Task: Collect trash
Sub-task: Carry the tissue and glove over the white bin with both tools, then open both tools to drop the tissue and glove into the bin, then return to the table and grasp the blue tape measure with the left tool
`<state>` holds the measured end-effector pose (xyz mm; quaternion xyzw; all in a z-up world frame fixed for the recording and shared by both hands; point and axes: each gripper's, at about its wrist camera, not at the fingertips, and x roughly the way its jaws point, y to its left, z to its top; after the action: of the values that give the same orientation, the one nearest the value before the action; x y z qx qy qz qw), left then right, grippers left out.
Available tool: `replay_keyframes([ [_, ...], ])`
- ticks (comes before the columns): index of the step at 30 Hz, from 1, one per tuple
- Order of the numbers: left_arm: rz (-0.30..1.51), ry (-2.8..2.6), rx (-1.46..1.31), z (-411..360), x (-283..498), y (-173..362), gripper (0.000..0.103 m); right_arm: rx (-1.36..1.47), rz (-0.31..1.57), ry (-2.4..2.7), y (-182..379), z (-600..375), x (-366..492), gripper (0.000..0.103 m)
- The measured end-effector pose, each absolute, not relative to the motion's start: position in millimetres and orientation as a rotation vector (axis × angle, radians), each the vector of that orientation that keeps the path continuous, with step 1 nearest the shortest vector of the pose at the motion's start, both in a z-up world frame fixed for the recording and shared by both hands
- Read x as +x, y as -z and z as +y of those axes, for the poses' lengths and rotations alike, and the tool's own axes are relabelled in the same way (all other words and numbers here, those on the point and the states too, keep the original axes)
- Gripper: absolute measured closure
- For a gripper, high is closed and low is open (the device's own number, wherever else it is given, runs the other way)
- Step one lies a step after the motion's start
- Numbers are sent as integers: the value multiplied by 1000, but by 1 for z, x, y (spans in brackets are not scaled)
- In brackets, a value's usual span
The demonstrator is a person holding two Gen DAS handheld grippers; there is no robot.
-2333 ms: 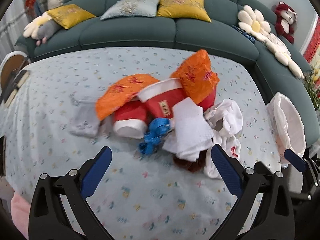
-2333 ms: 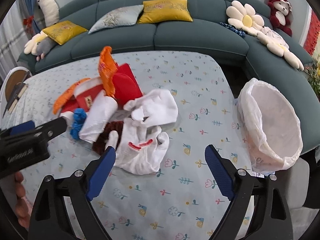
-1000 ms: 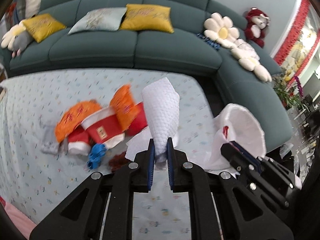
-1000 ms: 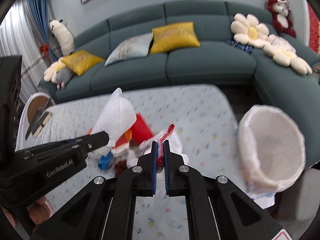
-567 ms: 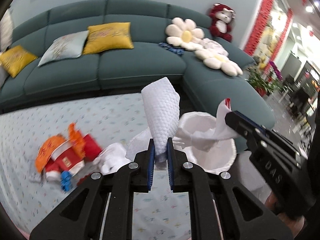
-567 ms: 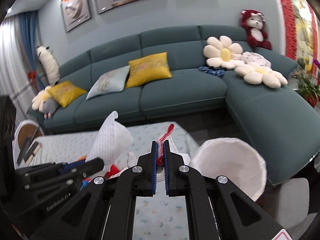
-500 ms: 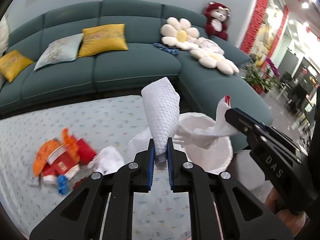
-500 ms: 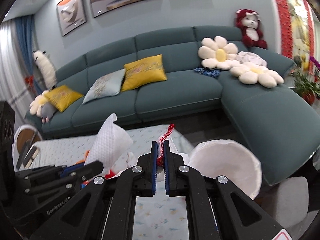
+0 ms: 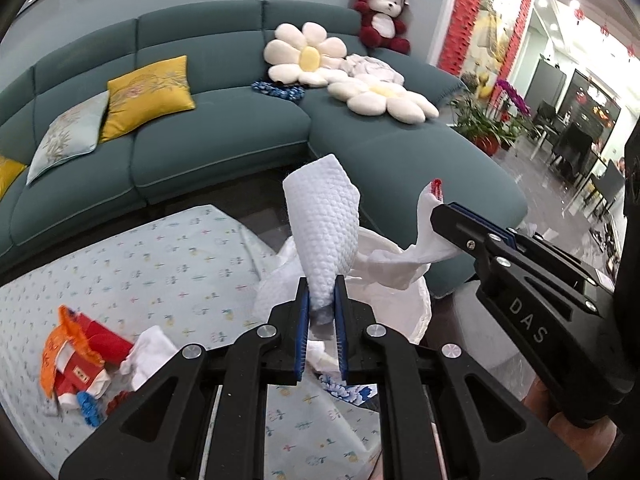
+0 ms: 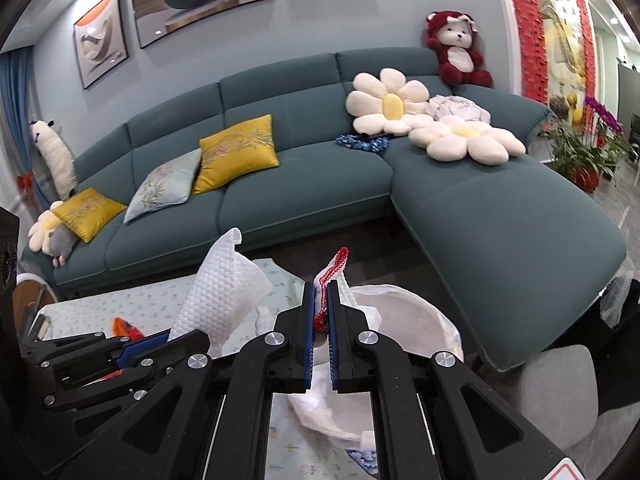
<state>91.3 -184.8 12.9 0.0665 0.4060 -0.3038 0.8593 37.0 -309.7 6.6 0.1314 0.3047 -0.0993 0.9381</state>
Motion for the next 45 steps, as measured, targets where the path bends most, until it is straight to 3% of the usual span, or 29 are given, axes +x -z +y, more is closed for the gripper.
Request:
replay_keyframes([
  [12,897,664,165,-220,103,14,88,327,671,251,21,-343,51,97],
  [14,893,649,164,-221,105,16,76,327,676,256,23,-345,56,93],
  [16,885,637,158,-220,107,15,54,325,672,272,21,-346,58,91],
  [19,866,624,151,-216,107,11,43,328,661,280,17,-346,60,81],
  [22,858,612,149,-212,106,9,41,315,640,287,11,-342,58,66],
  [29,852,571,115,-191,103,-1,34,278,605,276,-9,-320,51,52],
  [45,869,377,41,-77,91,10,17,238,620,151,-17,-231,50,46],
])
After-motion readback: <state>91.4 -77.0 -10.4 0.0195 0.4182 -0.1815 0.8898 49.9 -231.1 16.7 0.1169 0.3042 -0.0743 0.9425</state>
